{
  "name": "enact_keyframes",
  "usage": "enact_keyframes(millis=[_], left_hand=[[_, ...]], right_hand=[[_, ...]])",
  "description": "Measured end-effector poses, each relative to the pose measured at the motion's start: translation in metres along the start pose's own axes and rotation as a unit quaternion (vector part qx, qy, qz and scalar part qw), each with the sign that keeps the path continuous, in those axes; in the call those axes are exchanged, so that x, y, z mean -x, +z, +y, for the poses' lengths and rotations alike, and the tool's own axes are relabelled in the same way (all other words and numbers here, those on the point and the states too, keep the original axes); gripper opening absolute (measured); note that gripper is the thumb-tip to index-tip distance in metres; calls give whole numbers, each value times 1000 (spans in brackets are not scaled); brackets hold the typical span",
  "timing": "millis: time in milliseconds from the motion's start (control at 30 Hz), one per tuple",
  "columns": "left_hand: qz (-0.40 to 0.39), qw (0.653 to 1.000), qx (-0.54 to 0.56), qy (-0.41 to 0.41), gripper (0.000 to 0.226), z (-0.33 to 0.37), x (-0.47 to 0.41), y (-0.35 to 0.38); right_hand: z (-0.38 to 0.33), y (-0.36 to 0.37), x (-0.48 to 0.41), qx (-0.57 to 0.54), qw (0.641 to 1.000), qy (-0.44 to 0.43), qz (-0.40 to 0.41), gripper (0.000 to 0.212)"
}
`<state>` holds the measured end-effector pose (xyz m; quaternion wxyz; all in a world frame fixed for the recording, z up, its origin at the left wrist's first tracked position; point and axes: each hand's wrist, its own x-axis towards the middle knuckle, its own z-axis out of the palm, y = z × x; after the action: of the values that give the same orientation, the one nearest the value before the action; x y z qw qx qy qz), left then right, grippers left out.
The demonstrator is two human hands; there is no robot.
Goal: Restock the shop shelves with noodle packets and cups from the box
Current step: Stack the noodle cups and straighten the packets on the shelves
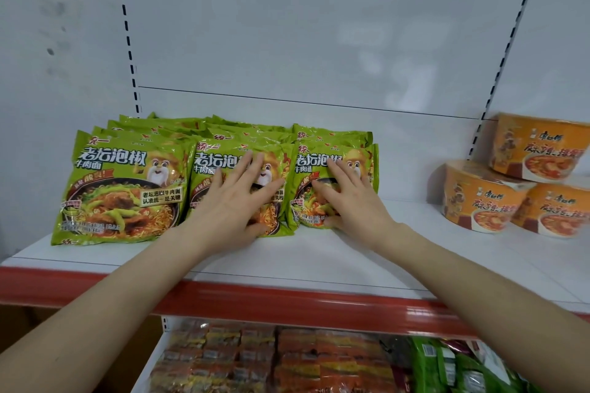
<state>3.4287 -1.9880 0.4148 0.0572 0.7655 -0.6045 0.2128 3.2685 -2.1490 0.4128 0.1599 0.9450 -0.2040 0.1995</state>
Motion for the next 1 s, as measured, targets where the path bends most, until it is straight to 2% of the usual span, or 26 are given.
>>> enact_keyframes(millis=[100, 200, 300, 367, 467, 567, 733, 833, 933, 1000], left_hand=[[-17, 999, -30, 30, 81, 17, -12, 1], [-31, 997, -55, 37, 80, 27, -24, 5], [-45, 996, -66, 28, 78, 29, -30, 8], [-54, 996, -71, 23, 78, 29, -31, 9], [-58, 995, -74, 17, 77, 31, -33, 9], [-58, 995, -83, 17, 77, 31, -34, 10], [-52, 996, -70, 27, 79, 29, -32, 12], [-39, 998, -43, 28, 81, 21, -21, 4], [-2, 1000, -19, 1, 80, -1, 0, 1], [58, 998, -29, -12, 81, -23, 16, 4]], right_hand=[[-3, 4, -1, -4, 1000, 6, 11, 70], [9, 1, -2, -130, 990, 14, 44, 71], [29, -10, -7, -237, 953, 139, 128, 86], [41, -14, -17, -297, 922, 231, 97, 104], [46, -12, -31, -405, 874, 260, 64, 125], [42, -5, -32, -447, 858, 248, 57, 117], [44, -4, -30, -427, 870, 228, 94, 110], [37, -11, -28, -276, 931, 206, 124, 106], [9, -21, -19, -161, 970, 99, 154, 89], [-16, -20, -19, -122, 983, 14, 140, 79]])
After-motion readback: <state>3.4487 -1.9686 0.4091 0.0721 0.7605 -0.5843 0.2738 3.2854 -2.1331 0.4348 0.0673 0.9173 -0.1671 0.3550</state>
